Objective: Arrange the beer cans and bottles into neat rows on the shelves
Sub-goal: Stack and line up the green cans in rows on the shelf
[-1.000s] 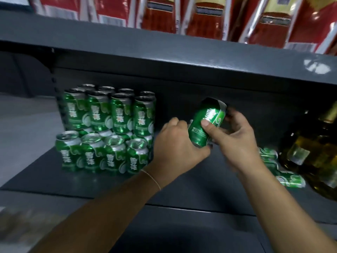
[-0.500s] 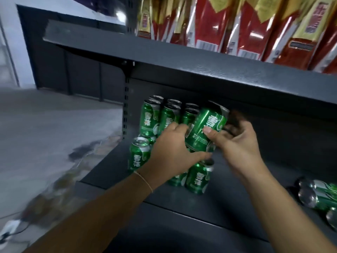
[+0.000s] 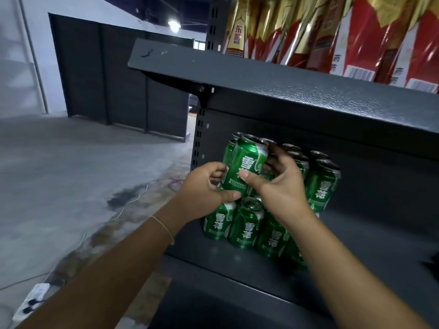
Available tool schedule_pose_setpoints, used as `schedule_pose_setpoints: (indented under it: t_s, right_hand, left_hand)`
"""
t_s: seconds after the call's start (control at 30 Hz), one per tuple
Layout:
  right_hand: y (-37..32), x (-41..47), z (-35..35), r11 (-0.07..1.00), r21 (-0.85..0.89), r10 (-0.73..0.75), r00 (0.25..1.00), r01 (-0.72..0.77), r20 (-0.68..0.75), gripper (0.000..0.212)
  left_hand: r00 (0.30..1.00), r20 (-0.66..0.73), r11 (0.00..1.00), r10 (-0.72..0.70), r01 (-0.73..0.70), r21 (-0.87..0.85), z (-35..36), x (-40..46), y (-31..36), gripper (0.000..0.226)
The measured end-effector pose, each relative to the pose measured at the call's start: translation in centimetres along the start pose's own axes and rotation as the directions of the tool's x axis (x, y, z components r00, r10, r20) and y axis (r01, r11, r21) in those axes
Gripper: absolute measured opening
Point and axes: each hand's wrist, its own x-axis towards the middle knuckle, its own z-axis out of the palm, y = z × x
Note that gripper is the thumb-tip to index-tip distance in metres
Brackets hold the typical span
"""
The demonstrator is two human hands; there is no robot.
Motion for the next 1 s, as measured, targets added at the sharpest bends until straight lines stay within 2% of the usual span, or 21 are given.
schedule_pose_setpoints:
  t_s: [0.1,0.23,1.0]
  right_hand:
    - [0.7,0.4,1.3,0.999,-0.039,0.013,1.0,-0.013,0.009,0.063]
    - [1.1,0.3,2.4,0.999,-0.034,-0.002,1.0,0.003,0.012,0.078]
    - [3.5,-0.1,3.5,0.996,-0.09,-0.006,1.0,0.007,0.009,0.079]
  left_hand:
    - [1.0,0.005,0.999,-0.021,0.021,-0.049,-0.6,0.5,-1.4,0.05]
    - [0.999,0.026,0.994,-0.039,0.042,-0.1,-0.8,0.7,-2.9,0.048]
    - [0.998,0.043,0.997,-0.051,0.054,-0.052,0.3,0.4,-4.5,0.055]
